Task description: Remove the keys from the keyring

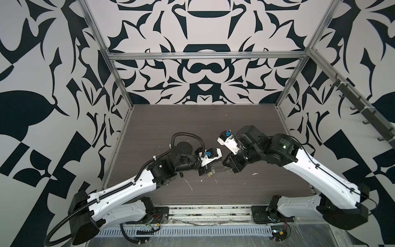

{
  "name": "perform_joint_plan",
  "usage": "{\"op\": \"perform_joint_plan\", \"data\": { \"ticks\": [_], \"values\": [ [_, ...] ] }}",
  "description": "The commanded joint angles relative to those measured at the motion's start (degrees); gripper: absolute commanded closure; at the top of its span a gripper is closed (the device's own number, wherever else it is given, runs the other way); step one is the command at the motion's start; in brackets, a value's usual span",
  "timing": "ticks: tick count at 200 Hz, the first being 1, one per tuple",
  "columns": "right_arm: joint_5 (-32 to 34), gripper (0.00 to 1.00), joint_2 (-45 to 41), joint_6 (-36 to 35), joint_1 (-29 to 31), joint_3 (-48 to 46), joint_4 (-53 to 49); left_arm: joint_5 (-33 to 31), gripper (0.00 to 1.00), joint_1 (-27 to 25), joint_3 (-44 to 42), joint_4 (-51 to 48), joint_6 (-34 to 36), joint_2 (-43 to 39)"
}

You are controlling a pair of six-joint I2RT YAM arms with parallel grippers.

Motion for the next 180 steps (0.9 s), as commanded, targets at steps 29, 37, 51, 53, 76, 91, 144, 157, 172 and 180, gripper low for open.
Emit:
{"op": "perform_joint_plan", "data": {
  "ticks": [29, 37, 51, 53, 76, 91, 144, 157, 172, 180],
  "values": [
    [2.4, 1.00, -2.0, -0.2, 0.1, -0.5, 2.5, -4.3, 1.00, 0.1, -0.4, 2.5, 3.1, -2.1],
    [2.7, 1.00, -2.0, -0.2, 0.2, -0.7, 2.5, -4.5, 1.00, 0.1, -0.5, 2.9, 3.7, -2.2],
    [3.3, 1.00, -2.2, -0.3, 0.1, -0.9, 2.5, -4.6, 1.00, 0.1, -0.7, 3.7, 5.0, -2.5],
    [3.3, 1.00, -2.3, -0.3, 0.1, -0.9, 2.4, -4.7, 1.00, 0.1, -0.7, 3.7, 5.0, -2.4],
    [4.8, 1.00, -2.8, -0.4, 0.2, -1.0, 2.3, -5.2, 1.00, 0.1, -0.3, 3.5, 4.8, -2.7],
    [6.1, 1.00, -3.3, -0.6, 0.1, -1.1, 2.3, -5.0, 1.00, 0.1, 0.0, 2.7, 4.4, -2.8],
    [8.0, 1.00, -4.5, -0.8, 0.2, -2.4, 3.6, -5.5, 1.00, 0.2, 0.7, 2.2, 3.0, -3.4],
    [7.6, 1.00, -4.3, -0.7, 0.1, -2.4, 3.9, -5.4, 1.00, 0.2, 0.7, 2.2, 2.9, -3.5],
    [7.5, 1.00, -3.9, -0.8, 0.1, -2.2, 3.9, -5.4, 1.00, 0.1, 0.5, 2.1, 3.0, -3.6],
    [7.4, 1.00, -3.9, -0.8, 0.1, -2.1, 3.8, -5.1, 1.00, 0.1, 0.4, 2.0, 3.0, -3.7]
  ]
}}
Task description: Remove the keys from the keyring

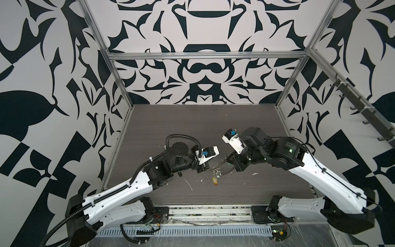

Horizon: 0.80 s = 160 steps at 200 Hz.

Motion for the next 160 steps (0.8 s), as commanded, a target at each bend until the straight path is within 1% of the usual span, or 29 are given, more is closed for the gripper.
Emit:
{"op": "perform_joint_plan", "data": {
  "ticks": [1, 23, 27, 33, 35, 47, 60, 71, 82, 101, 125, 142, 160],
  "values": [
    [0.7, 1.00, -0.5, -0.7, 0.0, 0.5, 2.1, 0.3, 1.00, 0.1, 0.7, 0.8, -0.4, -1.1],
    [0.8, 1.00, -0.4, -0.8, 0.0, 0.6, 1.9, 2.0, 1.00, 0.1, 0.8, 0.1, -0.1, -1.3],
    [0.9, 1.00, -0.5, -0.8, 0.1, 0.6, 1.9, 2.5, 0.94, 0.1, 0.8, -0.1, -0.2, -1.4],
    [0.9, 1.00, -0.5, -0.8, 0.1, 0.7, 1.9, 3.1, 0.82, 0.1, 0.7, -0.3, 0.0, -1.4],
    [1.0, 1.00, -0.5, -0.8, 0.0, 0.6, 2.0, 3.3, 0.80, 0.1, 0.7, -0.3, 0.0, -1.4],
    [0.8, 1.00, -0.5, -0.9, 0.0, 0.7, 2.2, 4.4, 0.72, 0.1, 0.6, -0.5, -0.6, -1.4],
    [0.4, 1.00, -0.4, -0.9, 0.0, 0.9, 2.6, 5.7, 0.59, 0.1, 0.4, -0.7, -1.2, -1.4],
    [-0.2, 1.00, -0.2, -0.9, 0.0, 1.3, 2.9, 6.6, 0.55, 0.1, 0.2, -1.0, -1.4, -1.3],
    [-0.7, 1.00, 0.1, -1.0, 0.0, 1.7, 2.8, 7.1, 0.54, 0.1, 0.0, -0.6, -2.2, -1.1],
    [-1.4, 1.00, 0.5, -1.2, 0.0, 2.2, 2.6, 7.3, 0.57, 0.1, -0.8, 2.0, -3.5, -0.6],
    [-3.0, 1.00, 0.8, -1.2, 0.0, 2.2, 3.1, 7.4, 0.58, 0.1, -1.9, 5.0, -3.6, 0.6],
    [-3.2, 1.00, 1.0, -1.4, 0.0, 2.7, 2.8, 7.6, 0.59, 0.1, -2.0, 5.3, -3.6, 1.1],
    [-3.4, 1.00, 1.1, -1.4, 0.1, 2.7, 2.8, 8.8, 0.64, 0.1, -2.0, 4.5, -3.1, 1.3]
  ]
}}
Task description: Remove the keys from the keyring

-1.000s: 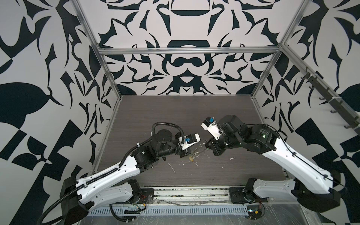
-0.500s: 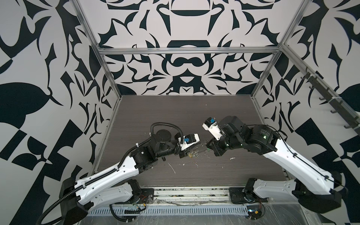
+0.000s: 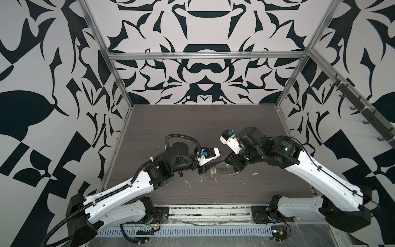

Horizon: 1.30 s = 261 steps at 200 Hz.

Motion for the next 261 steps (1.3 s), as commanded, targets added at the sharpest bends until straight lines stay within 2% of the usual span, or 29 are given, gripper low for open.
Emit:
{"op": "perform_joint_plan", "data": {
  "ticks": [1, 112, 166, 201, 261],
  "values": [
    [-1.2, 1.00, -0.4, -0.7, 0.1, 2.6, 2.6, 2.1, 0.64, 0.2, -1.8, 1.4, 0.0, 0.4],
    [-1.9, 1.00, 0.9, -1.3, 1.1, 3.9, 1.4, 0.4, 0.64, 0.2, -1.6, 0.9, 2.2, 1.9],
    [-1.5, 1.00, 1.1, -1.3, 1.8, 4.8, 0.7, -0.3, 0.77, 0.1, -1.2, 0.2, 2.5, 2.2],
    [-1.4, 1.00, 1.5, -1.3, 2.1, 5.2, 0.1, -0.3, 0.81, 0.1, -0.8, 0.2, 2.5, 2.4],
    [-1.1, 1.00, 1.8, -1.4, 2.8, 5.6, -0.7, -0.4, 0.99, 0.2, -0.5, 0.2, 2.6, 2.6]
  ]
}}
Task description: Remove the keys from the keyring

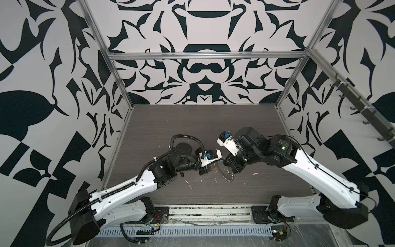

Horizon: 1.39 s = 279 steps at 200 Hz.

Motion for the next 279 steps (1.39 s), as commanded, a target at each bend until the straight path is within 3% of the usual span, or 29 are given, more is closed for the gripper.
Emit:
{"op": "perform_joint_plan", "data": {
  "ticks": [1, 69, 129, 279],
  "values": [
    [-0.7, 1.00, -0.3, -0.7, 0.6, 3.1, 2.1, 0.0, 0.99, 0.1, 1.1, -0.1, 0.2, 0.4],
    [2.4, 1.00, -0.4, -0.7, 0.7, 2.7, 1.1, 0.0, 1.00, 0.1, 1.7, -2.0, 0.5, -0.8],
    [4.1, 1.00, -1.9, 0.0, 0.7, 1.3, 1.2, -3.6, 1.00, 0.1, 0.9, -0.5, 1.8, -2.9],
    [5.0, 1.00, -1.5, -0.3, 0.6, 3.1, 0.7, -2.7, 0.97, 0.1, -0.3, -3.2, 2.0, -4.4]
  ]
}}
